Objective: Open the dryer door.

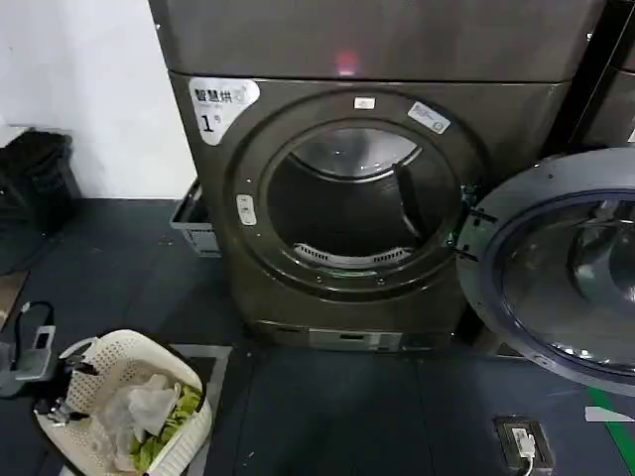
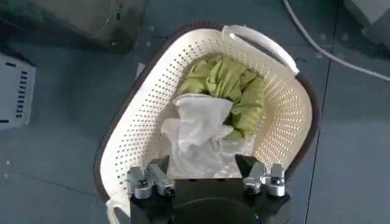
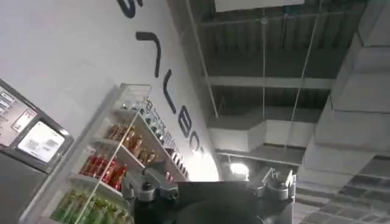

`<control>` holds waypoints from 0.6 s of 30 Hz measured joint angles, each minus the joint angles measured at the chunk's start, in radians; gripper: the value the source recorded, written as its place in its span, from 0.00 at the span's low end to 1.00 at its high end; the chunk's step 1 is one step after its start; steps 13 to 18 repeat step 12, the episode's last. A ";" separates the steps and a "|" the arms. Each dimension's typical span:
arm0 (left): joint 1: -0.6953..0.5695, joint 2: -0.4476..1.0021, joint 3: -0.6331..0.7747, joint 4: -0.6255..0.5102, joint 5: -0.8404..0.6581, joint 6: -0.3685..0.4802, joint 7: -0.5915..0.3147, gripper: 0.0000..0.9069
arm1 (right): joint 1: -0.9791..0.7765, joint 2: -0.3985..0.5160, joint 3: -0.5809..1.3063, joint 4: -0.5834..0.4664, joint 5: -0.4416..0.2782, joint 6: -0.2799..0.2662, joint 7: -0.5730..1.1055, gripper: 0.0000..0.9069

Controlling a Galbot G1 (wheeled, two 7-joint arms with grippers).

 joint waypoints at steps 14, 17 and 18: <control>-0.003 -0.009 0.000 0.016 0.031 -0.020 0.016 1.00 | -0.017 0.001 0.031 0.011 -0.028 -0.003 0.003 1.00; -0.003 -0.009 0.000 0.016 0.031 -0.020 0.016 1.00 | -0.017 0.001 0.031 0.011 -0.028 -0.003 0.003 1.00; -0.003 -0.009 0.000 0.016 0.031 -0.020 0.016 1.00 | -0.017 0.001 0.031 0.011 -0.028 -0.003 0.003 1.00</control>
